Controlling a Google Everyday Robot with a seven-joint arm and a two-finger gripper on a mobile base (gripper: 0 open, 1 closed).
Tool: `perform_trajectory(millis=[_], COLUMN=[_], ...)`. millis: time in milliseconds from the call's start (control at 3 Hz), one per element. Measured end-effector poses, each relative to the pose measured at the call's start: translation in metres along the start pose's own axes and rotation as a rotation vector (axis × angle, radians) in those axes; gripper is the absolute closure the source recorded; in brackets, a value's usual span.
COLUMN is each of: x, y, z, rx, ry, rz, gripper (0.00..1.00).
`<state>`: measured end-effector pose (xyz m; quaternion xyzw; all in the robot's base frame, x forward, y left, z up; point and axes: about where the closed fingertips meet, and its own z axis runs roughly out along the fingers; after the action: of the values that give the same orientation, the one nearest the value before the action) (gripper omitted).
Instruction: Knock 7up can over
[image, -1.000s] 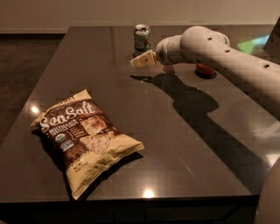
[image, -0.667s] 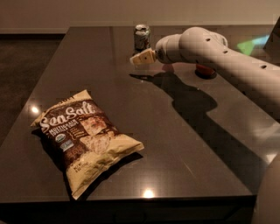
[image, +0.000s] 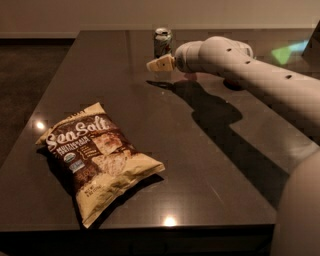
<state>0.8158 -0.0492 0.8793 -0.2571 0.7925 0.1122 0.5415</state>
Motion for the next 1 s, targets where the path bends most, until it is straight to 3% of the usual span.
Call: perform_trajectory(millis=[667,1000], x=[-0.003,-0.005], y=[-0.013,-0.019], z=[0.035,0.049], rx=[0.054,0.074], ry=[-0.071,-0.136], rz=[0.097,0.111], gripper=[0.00,0.00])
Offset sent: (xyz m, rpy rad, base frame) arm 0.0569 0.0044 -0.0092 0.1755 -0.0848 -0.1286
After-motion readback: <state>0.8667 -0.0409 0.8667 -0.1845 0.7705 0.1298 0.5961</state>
